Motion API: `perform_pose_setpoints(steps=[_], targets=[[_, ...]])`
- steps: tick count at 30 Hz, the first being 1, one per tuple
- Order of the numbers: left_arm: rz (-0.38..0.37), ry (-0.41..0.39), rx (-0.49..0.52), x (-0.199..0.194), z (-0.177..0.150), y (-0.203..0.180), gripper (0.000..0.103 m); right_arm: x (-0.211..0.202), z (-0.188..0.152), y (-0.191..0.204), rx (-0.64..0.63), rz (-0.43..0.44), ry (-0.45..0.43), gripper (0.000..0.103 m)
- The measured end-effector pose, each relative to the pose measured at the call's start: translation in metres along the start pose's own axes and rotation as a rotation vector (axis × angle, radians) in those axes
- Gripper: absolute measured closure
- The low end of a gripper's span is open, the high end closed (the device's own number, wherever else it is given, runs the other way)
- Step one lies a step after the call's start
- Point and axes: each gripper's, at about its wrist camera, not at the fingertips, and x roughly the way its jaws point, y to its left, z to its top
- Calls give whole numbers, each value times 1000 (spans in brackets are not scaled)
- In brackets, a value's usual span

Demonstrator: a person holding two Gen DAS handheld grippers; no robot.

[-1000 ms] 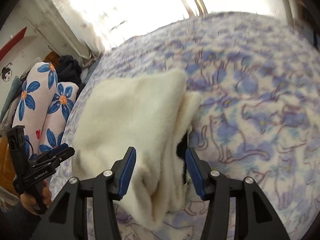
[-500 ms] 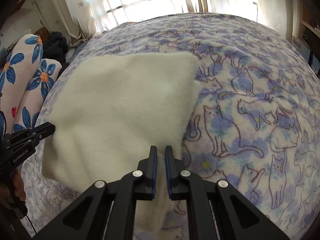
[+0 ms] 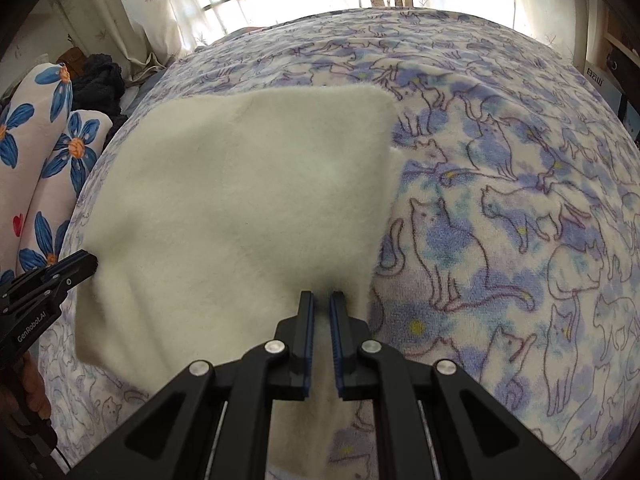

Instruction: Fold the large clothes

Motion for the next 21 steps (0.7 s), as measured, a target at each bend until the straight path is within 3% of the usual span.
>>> perform_pose_setpoints(steps=[5,10,17,21], targets=[[-24,-17,-21,-31,-11,-10,77,-24,-4,0,10,22,7,95],[-52,-45,-57,-74,-27,-30,49,-57,-24,-2,6,58,23,95],[-79,-22,-83,-132,-59,-75,36,-119,-66,-20,21,113,60,95],[-116,6,-109,-172,-84,-107,34,-164,-97,-38,26,147,105,95]])
